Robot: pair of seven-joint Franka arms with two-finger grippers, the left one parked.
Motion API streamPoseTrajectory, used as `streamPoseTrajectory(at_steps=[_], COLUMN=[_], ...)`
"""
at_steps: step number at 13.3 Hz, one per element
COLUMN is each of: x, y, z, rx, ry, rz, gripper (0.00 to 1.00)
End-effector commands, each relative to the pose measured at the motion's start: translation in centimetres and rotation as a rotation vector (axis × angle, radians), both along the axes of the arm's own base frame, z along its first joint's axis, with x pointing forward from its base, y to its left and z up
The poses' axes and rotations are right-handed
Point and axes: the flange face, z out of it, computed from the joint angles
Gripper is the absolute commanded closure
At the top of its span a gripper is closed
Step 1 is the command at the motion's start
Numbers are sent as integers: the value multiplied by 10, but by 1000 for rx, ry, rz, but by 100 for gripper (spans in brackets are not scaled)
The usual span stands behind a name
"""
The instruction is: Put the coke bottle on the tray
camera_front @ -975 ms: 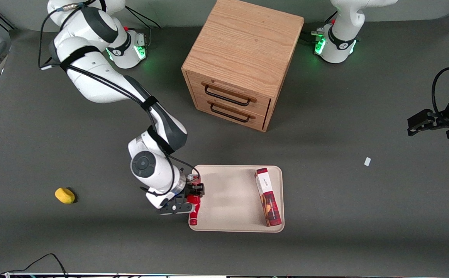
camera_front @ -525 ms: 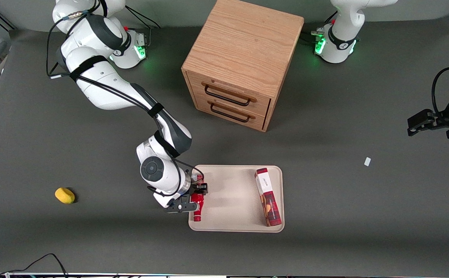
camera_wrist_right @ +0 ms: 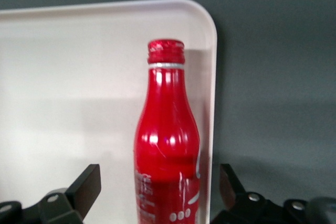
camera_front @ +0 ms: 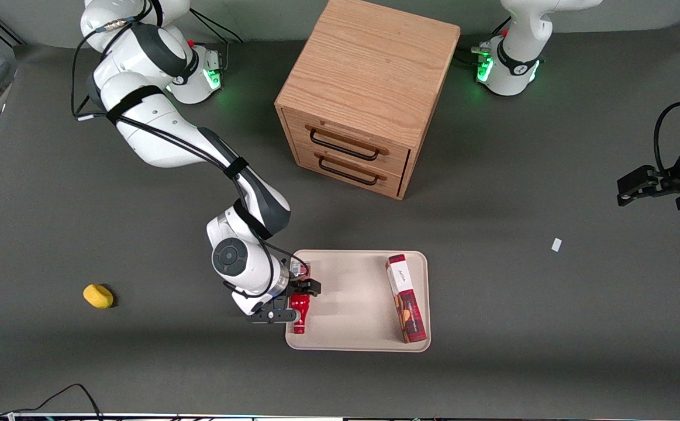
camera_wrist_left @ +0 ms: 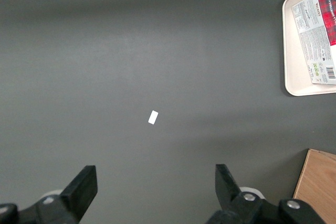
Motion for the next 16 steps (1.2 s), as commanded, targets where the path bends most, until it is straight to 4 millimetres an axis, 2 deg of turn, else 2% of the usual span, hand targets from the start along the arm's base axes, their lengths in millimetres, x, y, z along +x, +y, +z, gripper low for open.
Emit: streamPoseTrajectory(at_steps=[1, 4, 6, 8, 9, 10, 11, 13, 14, 16], x=[2, 0, -6, -19, -31, -48, -66, -101, -114, -134], y=[-13, -75, -120, -178, -215, -252, -281, -315, -333, -355], z=[48, 119, 164, 219, 252, 277, 292, 325, 343, 372], rx=[-12, -80, -165, -183, -145, -125, -129, -146, -148, -149], ry=[-33, -29, -25, -7, -9, -12, 5, 46, 59, 69], rz=[-24, -62, -22, 16, 3, 3, 19, 20, -7, -42], gripper=[0, 0, 0, 0, 0, 0, 0, 0, 0, 0])
